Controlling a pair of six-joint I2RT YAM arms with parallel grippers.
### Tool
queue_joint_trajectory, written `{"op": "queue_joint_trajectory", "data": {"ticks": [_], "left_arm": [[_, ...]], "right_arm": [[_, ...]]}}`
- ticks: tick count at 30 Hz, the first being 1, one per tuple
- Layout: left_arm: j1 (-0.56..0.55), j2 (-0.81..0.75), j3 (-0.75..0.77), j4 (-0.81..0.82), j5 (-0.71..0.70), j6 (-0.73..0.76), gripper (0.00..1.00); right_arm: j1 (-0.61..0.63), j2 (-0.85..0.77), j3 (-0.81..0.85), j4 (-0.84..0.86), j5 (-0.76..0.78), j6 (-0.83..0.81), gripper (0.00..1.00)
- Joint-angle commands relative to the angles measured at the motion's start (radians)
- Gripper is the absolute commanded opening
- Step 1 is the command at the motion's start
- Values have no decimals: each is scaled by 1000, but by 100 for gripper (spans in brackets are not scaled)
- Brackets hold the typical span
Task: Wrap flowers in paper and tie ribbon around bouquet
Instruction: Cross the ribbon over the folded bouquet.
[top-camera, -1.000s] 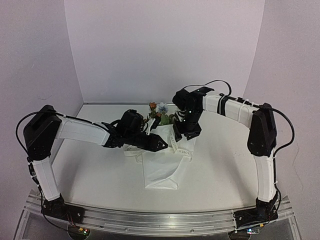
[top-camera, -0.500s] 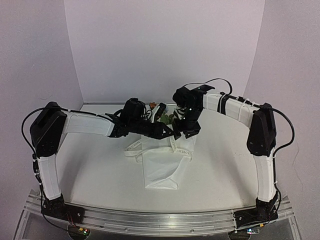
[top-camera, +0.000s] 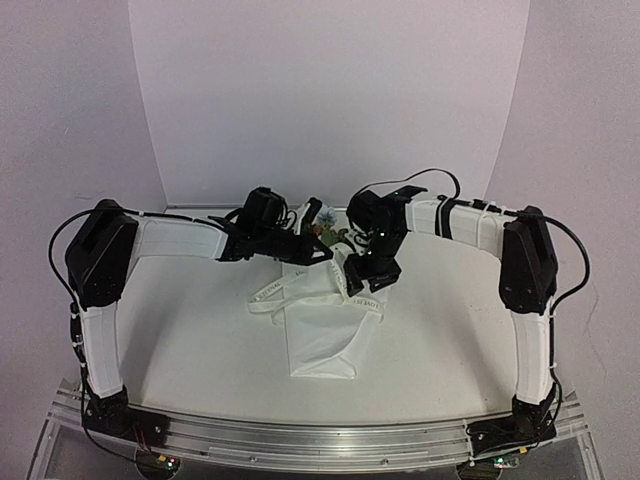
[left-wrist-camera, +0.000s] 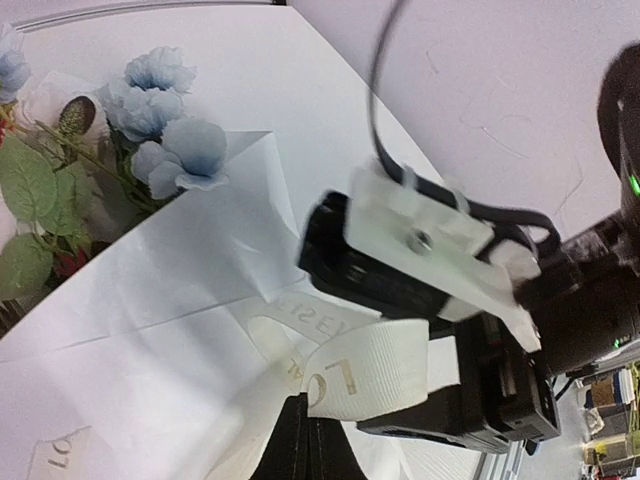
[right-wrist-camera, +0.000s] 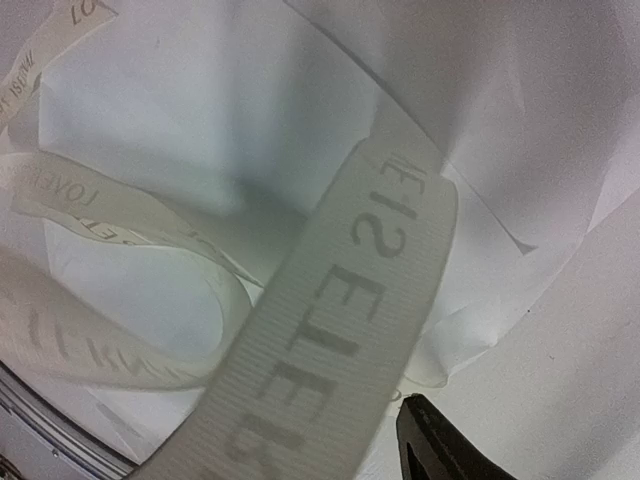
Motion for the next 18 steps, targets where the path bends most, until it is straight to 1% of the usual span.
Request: {"op": "queue_joint_trajectory", "data": {"ticks": [1, 5, 10, 14, 18], "left_arm": [[35, 63, 134, -147, 82, 53, 0], [48, 119, 223, -272, 119, 103, 0], [54, 177, 318, -381, 131, 153, 0], [58, 192, 347, -396, 106, 147, 0], [68, 206, 360, -403, 88, 130, 0]], "right_arm": [[1, -133, -103, 125, -32, -50, 59], [-3, -162, -176, 196, -70, -102, 59], [-11, -144, -200, 231, -96, -188, 57], [-22, -119, -214, 248, -86, -234, 55], [-34, -107, -234, 271, -79, -244, 53]]}}
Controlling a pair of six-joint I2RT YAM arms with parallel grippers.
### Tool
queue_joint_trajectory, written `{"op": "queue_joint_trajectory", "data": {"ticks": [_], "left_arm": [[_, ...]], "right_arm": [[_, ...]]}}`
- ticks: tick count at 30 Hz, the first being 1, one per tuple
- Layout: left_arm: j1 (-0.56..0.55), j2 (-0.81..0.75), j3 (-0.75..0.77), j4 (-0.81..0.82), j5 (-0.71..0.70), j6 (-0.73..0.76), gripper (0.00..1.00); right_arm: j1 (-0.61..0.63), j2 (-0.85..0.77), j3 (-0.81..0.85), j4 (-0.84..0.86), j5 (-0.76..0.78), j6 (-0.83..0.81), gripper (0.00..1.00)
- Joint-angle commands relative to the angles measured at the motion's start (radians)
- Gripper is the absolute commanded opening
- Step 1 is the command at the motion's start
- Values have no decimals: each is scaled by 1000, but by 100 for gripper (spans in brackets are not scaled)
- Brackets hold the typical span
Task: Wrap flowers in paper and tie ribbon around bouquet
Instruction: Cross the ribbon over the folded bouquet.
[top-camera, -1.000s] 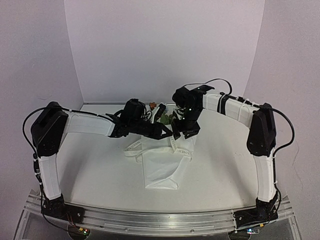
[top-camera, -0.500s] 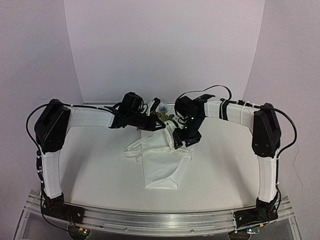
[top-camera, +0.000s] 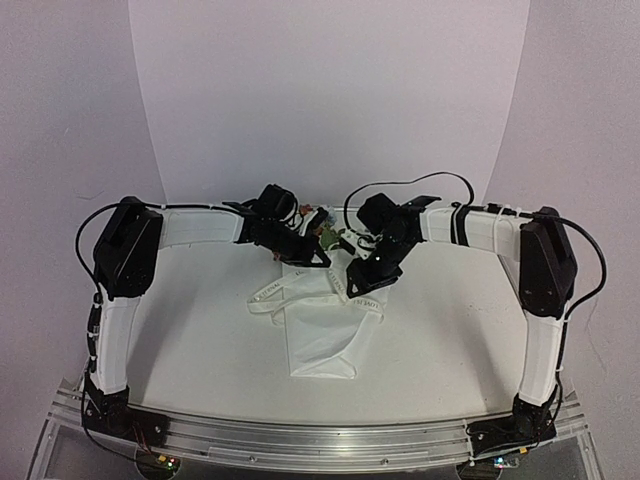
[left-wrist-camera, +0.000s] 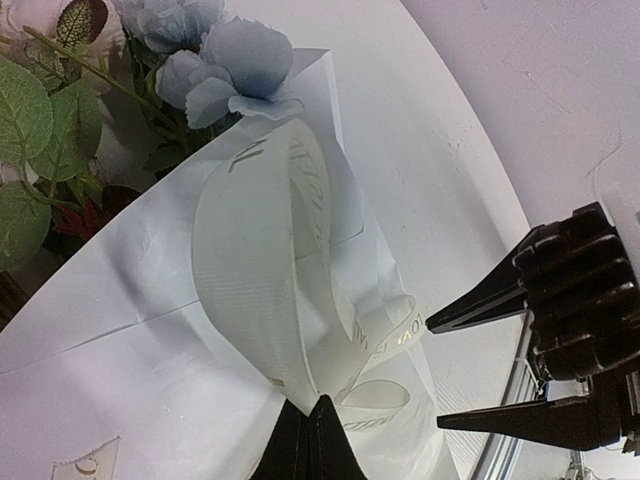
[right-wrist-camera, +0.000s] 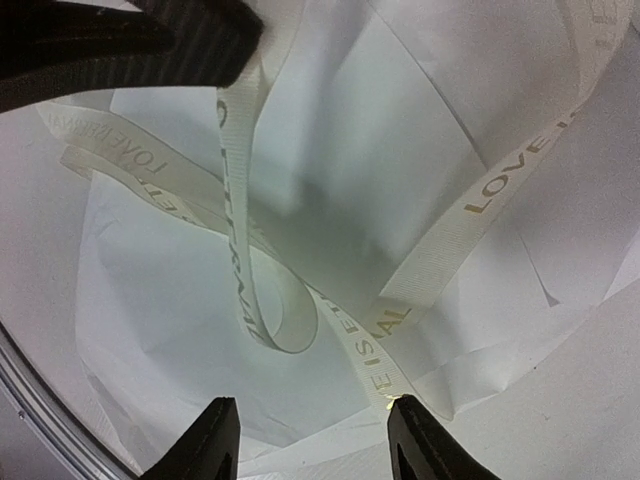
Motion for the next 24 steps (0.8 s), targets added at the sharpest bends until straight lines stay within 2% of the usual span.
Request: {"op": "queue_joint_trajectory", "data": {"ticks": [1, 12, 24], "left_arm": [[18, 14, 65, -33, -11, 13, 0], [20, 82, 144, -51, 5, 5, 0], [20, 109, 176, -53, 17, -3, 0]], "right_arm": [[-19, 16, -24, 48, 1, -47, 53], [-25, 30, -67, 67, -14, -50, 52], [-26, 34, -88, 67, -14, -51, 40]]}}
